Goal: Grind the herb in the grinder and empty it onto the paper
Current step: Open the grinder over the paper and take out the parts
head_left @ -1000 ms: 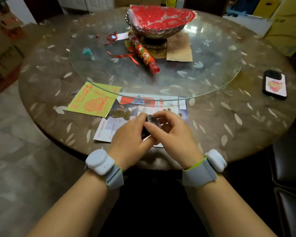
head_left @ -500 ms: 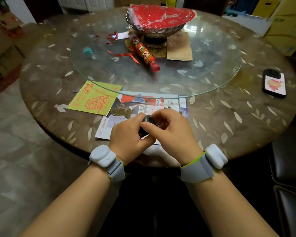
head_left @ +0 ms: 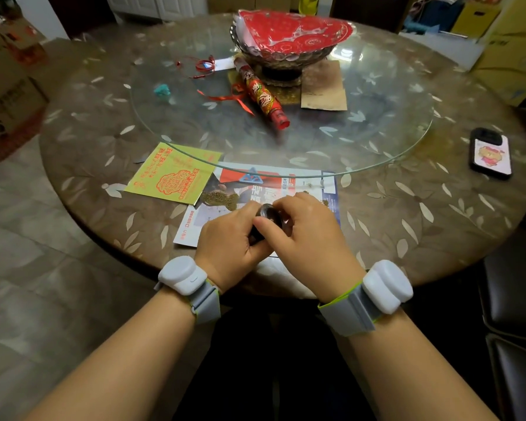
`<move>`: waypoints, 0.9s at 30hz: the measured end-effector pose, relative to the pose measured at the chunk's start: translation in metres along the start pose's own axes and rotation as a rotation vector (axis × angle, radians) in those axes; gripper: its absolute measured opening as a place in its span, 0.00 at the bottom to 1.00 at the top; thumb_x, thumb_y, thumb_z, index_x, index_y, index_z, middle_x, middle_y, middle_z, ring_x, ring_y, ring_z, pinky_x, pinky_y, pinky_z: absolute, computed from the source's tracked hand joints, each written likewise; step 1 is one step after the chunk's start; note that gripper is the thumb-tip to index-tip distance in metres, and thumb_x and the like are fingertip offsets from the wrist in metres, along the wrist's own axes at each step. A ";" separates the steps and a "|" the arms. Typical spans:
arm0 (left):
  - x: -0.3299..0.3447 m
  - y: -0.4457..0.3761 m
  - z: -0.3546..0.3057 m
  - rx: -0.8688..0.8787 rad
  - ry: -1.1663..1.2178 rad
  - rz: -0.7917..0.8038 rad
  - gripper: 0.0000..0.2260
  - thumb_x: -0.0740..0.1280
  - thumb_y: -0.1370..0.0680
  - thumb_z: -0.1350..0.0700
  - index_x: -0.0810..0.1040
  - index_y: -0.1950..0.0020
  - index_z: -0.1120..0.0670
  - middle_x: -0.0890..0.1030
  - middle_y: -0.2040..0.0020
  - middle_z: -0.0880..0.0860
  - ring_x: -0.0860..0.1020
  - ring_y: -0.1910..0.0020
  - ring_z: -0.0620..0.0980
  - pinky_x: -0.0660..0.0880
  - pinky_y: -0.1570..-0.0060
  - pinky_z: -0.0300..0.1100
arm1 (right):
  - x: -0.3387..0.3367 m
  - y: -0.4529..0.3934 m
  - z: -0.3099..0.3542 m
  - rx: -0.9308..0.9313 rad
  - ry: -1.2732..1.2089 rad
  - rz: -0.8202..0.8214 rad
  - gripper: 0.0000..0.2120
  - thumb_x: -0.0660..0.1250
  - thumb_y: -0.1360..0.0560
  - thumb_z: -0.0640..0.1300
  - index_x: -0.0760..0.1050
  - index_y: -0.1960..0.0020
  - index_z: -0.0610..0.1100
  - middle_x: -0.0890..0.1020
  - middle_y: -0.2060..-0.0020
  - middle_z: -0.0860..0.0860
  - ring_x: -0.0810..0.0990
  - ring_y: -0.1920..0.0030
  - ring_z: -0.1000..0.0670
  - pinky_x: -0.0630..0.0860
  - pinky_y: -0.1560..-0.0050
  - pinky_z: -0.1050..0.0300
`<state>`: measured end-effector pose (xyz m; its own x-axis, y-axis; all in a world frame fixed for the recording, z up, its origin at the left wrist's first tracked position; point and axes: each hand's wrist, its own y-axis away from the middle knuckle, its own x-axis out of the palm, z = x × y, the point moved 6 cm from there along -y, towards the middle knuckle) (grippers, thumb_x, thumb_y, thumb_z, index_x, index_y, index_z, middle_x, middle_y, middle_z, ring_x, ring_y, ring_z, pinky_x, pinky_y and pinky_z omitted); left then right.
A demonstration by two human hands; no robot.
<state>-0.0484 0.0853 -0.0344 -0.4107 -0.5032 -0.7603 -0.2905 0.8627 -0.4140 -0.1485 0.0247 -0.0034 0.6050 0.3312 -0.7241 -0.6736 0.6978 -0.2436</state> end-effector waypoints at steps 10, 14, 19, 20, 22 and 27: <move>0.017 -0.016 -0.008 0.248 -0.190 0.327 0.25 0.51 0.29 0.31 0.72 0.49 0.49 0.81 0.60 0.49 0.79 0.62 0.52 0.74 0.65 0.49 | 0.003 0.020 -0.048 0.159 -0.450 0.054 0.11 0.68 0.31 0.51 0.78 0.52 0.66 0.80 0.60 0.51 0.77 0.68 0.41 0.77 0.62 0.52; 0.020 -0.007 -0.003 0.213 -0.221 0.342 0.26 0.49 0.29 0.29 0.70 0.46 0.47 0.81 0.59 0.47 0.79 0.61 0.52 0.73 0.66 0.46 | 0.007 0.024 -0.053 0.204 -0.571 0.081 0.13 0.67 0.24 0.41 0.80 0.46 0.57 0.81 0.66 0.53 0.76 0.73 0.51 0.74 0.69 0.60; 0.021 -0.003 -0.005 0.206 -0.283 0.299 0.23 0.50 0.28 0.28 0.66 0.55 0.47 0.79 0.63 0.48 0.77 0.64 0.53 0.65 0.70 0.43 | 0.010 0.023 -0.069 0.320 -0.609 0.067 0.12 0.66 0.25 0.37 0.81 0.44 0.44 0.82 0.69 0.54 0.75 0.77 0.52 0.74 0.68 0.59; 0.022 -0.003 -0.005 0.198 -0.292 0.298 0.23 0.50 0.28 0.28 0.66 0.56 0.48 0.79 0.63 0.48 0.77 0.64 0.53 0.66 0.70 0.43 | 0.011 0.023 -0.071 0.327 -0.626 0.066 0.11 0.66 0.26 0.36 0.81 0.46 0.44 0.82 0.70 0.54 0.75 0.77 0.50 0.74 0.68 0.58; 0.022 -0.002 -0.006 0.193 -0.308 0.286 0.24 0.52 0.28 0.28 0.68 0.57 0.48 0.79 0.64 0.49 0.78 0.64 0.54 0.67 0.70 0.43 | 0.011 0.021 -0.072 0.320 -0.648 0.067 0.09 0.66 0.26 0.36 0.82 0.49 0.44 0.82 0.72 0.54 0.75 0.77 0.49 0.73 0.69 0.58; 0.021 -0.001 -0.008 0.182 -0.307 0.283 0.22 0.54 0.28 0.29 0.68 0.57 0.47 0.79 0.65 0.49 0.77 0.65 0.53 0.66 0.71 0.42 | 0.012 0.020 -0.071 0.318 -0.680 0.073 0.07 0.66 0.27 0.34 0.81 0.53 0.43 0.81 0.73 0.54 0.75 0.77 0.51 0.72 0.71 0.59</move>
<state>-0.0642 0.0735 -0.0460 -0.1690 -0.2319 -0.9580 -0.0357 0.9727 -0.2292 -0.1846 -0.0024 -0.0630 0.7616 0.6309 -0.1482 -0.6294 0.7746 0.0627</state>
